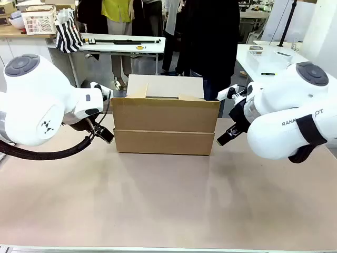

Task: Pack the gift set into the box.
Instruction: Place both hands on the side flaps of the Package Box and spread them outward.

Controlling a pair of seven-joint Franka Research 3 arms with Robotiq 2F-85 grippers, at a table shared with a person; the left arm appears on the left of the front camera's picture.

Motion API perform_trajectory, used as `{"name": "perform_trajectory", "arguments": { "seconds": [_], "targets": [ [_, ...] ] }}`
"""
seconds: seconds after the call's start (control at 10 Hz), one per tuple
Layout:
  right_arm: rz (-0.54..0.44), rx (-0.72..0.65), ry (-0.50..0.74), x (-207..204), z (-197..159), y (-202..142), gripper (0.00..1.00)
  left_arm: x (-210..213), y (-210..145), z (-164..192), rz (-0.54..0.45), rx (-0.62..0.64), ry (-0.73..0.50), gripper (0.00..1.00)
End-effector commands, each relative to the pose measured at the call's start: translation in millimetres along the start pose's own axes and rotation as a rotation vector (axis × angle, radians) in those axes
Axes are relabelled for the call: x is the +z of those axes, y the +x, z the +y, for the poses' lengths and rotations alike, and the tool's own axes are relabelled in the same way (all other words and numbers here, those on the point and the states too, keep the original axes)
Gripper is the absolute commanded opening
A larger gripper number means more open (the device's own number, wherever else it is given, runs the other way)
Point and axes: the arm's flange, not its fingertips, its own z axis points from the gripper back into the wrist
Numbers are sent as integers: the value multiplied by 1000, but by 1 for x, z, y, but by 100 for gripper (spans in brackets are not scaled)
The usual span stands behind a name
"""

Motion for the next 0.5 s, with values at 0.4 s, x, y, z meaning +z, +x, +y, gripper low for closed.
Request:
{"name": "perform_trajectory", "arguments": {
  "seconds": [0.4],
  "targets": [
    [-1,0,0,0,0,0,100,0,0,0,0,0,0,100]
  ]
}}
